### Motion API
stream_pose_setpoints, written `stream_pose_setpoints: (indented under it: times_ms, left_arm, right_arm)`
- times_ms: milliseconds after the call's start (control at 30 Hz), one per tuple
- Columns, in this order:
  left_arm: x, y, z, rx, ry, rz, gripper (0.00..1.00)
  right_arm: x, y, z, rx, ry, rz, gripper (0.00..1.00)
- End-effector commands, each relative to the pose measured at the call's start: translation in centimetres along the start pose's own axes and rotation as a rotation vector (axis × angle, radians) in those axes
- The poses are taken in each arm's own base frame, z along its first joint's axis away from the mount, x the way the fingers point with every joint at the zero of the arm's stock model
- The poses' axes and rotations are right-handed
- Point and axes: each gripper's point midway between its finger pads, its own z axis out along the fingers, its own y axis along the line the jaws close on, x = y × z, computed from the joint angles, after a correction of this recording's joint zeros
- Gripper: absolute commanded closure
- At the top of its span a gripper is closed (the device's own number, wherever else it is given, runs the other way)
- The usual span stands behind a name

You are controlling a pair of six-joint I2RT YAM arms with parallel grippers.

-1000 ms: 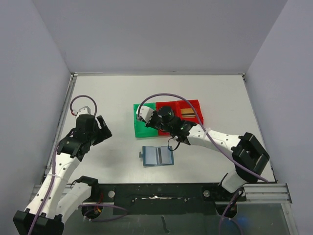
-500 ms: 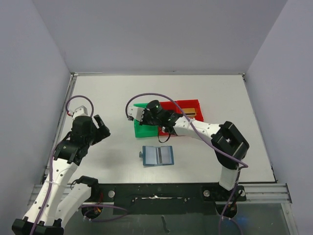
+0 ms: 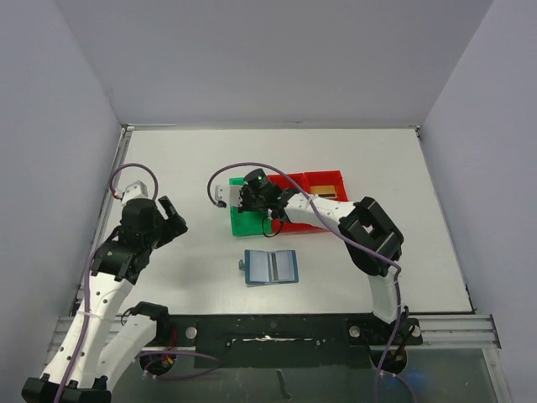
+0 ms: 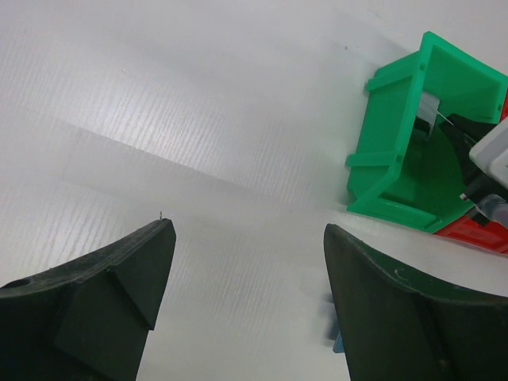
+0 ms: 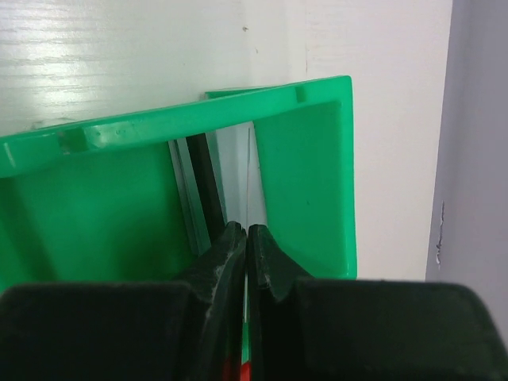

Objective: Take the credit cards out of the card holder

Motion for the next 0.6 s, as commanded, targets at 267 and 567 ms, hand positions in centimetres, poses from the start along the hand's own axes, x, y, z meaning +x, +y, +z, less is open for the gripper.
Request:
stream_pose_setpoints:
  times_ms: [267,567]
  left_arm:
    - [-1.8,-0.7,-0.1,0.039,-0.070,-0.028,0.25]
    - [-1.9,-0.6,0.0,0.041,-0.067,-0.029,0.25]
  right_arm:
    - [-0.4,-3.2,2.2,0.072,-0.024,-0.068,0.87]
    - [0.2,-1.5,2.6,-0.002,-0.010,-0.075,0.63]
